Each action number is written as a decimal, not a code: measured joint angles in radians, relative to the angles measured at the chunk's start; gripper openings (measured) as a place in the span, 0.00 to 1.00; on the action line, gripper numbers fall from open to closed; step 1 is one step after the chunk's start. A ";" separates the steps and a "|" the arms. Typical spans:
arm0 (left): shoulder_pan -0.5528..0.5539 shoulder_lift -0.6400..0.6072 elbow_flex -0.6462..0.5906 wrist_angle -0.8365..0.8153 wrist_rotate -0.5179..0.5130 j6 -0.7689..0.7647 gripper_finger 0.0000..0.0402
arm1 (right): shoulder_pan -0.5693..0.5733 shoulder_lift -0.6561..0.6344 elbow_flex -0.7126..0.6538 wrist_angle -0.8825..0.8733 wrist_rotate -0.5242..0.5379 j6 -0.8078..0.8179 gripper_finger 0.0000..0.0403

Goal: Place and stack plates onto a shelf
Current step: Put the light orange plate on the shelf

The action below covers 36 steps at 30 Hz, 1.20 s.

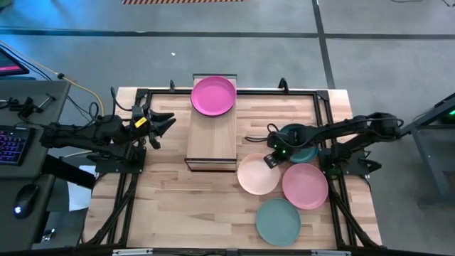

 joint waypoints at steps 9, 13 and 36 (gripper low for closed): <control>0.000 0.000 0.000 0.000 0.000 0.000 0.29 | 0.000 0.000 0.000 0.002 0.000 -0.006 0.28; 0.000 0.000 0.000 0.000 0.000 0.000 0.29 | 0.000 0.000 0.000 0.000 0.036 -0.006 0.39; 0.000 0.000 0.000 0.000 0.000 0.000 0.29 | 0.068 0.100 0.004 0.024 0.076 0.046 0.34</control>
